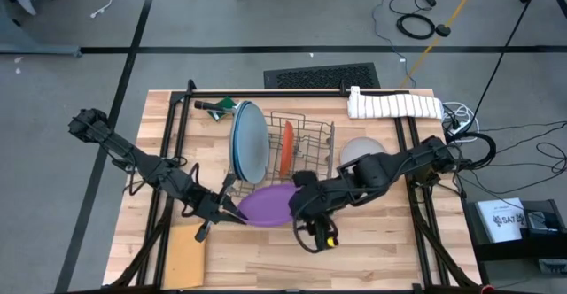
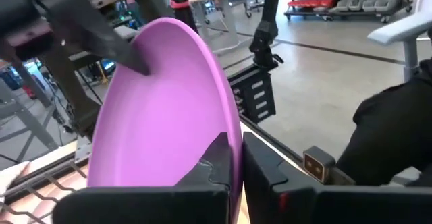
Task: Sort dishes
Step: Put the purple plate into the green dish rack
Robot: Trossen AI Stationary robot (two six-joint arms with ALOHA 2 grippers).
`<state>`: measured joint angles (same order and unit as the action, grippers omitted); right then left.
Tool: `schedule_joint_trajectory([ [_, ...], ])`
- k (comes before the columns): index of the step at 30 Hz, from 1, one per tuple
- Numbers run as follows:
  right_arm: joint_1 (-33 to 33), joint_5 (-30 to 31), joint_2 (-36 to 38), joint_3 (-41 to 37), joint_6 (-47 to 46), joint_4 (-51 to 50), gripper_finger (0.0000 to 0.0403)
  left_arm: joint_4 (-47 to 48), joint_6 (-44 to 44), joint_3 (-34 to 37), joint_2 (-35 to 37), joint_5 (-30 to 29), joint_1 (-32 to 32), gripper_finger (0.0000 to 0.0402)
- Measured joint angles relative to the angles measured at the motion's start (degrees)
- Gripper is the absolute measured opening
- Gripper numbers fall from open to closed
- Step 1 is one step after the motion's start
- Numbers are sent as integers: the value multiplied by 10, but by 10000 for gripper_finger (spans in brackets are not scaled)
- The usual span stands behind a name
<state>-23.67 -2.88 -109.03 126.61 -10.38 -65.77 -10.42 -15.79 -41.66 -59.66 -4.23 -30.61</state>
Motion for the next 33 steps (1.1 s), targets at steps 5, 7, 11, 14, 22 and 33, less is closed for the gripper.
schedule_joint_trajectory([
  [5, -10, 85, 0, 67, -5, -102, 180, 1, 5, -7, 1, 0, -1, 7],
  [7, -13, 122, 1, 85, -12, -151, 180, 7, 19, -9, 1, 0, -1, 6],
  [11, -18, 181, 20, 78, -36, -219, 180, 0, 34, -11, 3, -39, -1, 5],
  [14, -17, 233, 26, 78, -64, -246, 180, -18, 65, -10, 2, -58, 3, 5],
  [22, -30, 239, 29, 78, -57, -228, 180, -155, 209, -10, 2, -146, 25, 5],
  [33, -61, 259, 29, 78, -56, -209, 180, -288, 286, -9, -17, -346, 33, 3],
])
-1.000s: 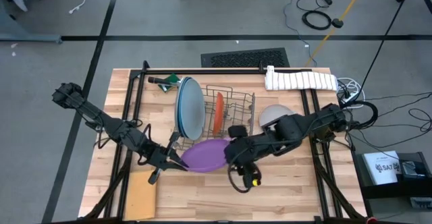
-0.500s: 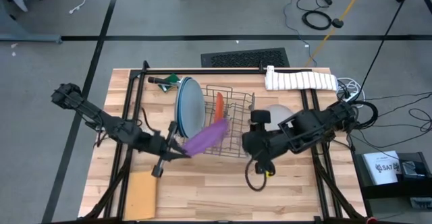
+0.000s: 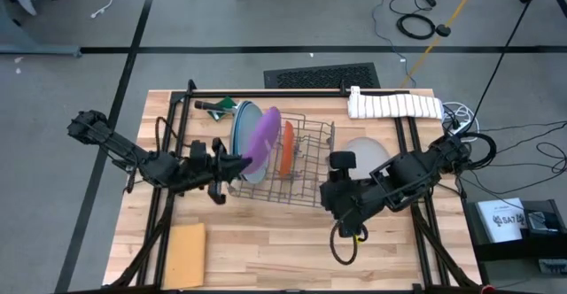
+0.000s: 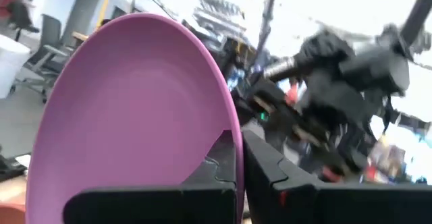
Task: Sort dishes
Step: Put the purple plate into the green dish rack
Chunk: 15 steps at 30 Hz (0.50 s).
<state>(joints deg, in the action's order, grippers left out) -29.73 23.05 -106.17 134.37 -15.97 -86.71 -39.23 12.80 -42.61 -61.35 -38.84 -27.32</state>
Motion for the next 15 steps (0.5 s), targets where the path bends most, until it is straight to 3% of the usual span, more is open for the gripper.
schedule_joint_trajectory([
  [7, -27, 35, 0, 0, 1, 30, 180, -6, 143, 0, -66, -21, 42, 2],
  [15, -68, 58, 0, 0, 1, 71, 180, -8, 169, 0, -106, -83, 56, 2],
])
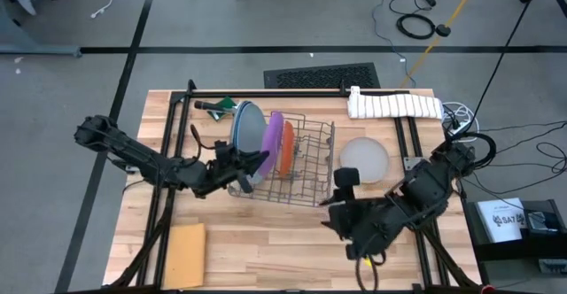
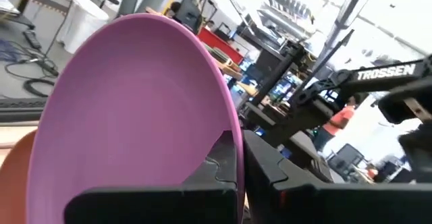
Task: Sort dishes
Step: Put the purple plate into the green dish rack
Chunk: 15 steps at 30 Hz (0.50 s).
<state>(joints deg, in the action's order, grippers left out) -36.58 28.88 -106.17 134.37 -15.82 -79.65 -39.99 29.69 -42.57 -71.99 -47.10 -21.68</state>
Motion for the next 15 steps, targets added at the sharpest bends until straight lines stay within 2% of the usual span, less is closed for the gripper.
schedule_joint_trajectory([
  [3, -17, 5, 0, 0, 0, 6, 180, -1, 1, 0, -3, -14, 5, 2],
  [8, -41, 47, 0, 0, -10, 6, 180, 3, 64, 14, -23, -58, 9, 2],
  [15, -64, 72, -23, 0, 4, 20, 180, 3, 74, 17, -51, -69, 21, 1],
])
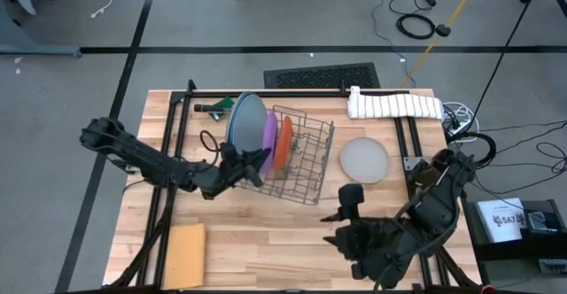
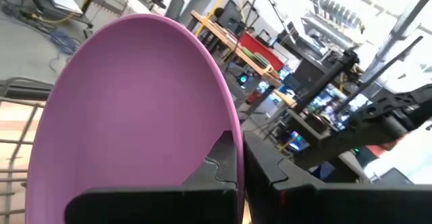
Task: Sort dishes
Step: Put the purple plate into the green dish rack
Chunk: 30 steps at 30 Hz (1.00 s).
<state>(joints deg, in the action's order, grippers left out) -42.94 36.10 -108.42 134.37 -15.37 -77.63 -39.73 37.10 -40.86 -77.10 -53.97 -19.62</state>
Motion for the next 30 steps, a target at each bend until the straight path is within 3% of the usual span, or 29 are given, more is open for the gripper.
schedule_joint_trajectory([
  [14, -7, -3, -43, 0, 17, 18, 180, 87, -14, 0, -14, -5, 4, 1],
  [30, -7, 4, -46, 0, 66, 85, 180, 116, 6, 0, -17, 58, 18, 1],
])
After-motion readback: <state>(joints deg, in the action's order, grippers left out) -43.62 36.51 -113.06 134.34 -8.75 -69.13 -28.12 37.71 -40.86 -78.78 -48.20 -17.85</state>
